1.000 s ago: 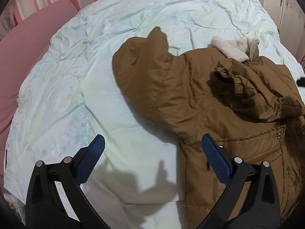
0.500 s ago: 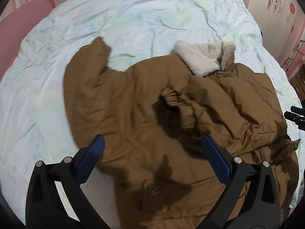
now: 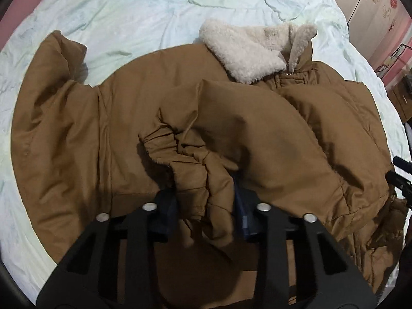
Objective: Fold large clothes
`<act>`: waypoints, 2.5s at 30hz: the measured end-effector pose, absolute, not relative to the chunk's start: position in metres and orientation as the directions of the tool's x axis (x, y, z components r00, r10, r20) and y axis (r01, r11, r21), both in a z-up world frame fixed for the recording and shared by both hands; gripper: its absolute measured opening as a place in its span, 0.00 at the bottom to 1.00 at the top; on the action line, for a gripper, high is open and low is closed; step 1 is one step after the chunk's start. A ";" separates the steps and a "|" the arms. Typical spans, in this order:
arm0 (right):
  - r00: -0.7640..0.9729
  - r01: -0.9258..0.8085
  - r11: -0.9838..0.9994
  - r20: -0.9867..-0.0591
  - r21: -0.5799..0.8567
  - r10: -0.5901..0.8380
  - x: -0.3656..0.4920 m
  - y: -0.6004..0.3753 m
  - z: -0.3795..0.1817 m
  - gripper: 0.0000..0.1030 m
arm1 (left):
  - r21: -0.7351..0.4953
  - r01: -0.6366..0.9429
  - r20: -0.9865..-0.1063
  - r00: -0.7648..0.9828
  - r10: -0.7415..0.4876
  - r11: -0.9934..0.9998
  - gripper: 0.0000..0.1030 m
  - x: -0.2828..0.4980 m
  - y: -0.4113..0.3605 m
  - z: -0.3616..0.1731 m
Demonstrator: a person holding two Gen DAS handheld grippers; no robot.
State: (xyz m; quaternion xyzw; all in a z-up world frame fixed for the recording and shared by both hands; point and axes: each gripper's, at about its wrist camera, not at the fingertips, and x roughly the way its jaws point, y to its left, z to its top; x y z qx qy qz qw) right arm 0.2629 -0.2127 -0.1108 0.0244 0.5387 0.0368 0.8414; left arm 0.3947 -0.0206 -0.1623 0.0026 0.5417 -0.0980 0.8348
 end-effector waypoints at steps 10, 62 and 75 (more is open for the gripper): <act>0.406 -0.022 0.997 -0.911 0.075 0.077 0.253 -0.214 -0.120 0.81 | -0.099 0.221 -0.901 0.393 -0.182 0.970 0.38 0.347 0.050 -0.115; 0.370 -0.042 0.998 -0.927 0.051 0.063 0.389 -0.144 -0.122 0.98 | -0.015 0.112 -0.953 0.299 -0.048 0.994 0.97 0.440 -0.022 -0.166; 0.245 -0.048 0.998 -0.969 -0.047 -0.034 0.424 -0.129 -0.200 0.99 | 0.018 0.155 -0.970 0.241 -0.021 0.988 0.97 0.459 -0.023 -0.195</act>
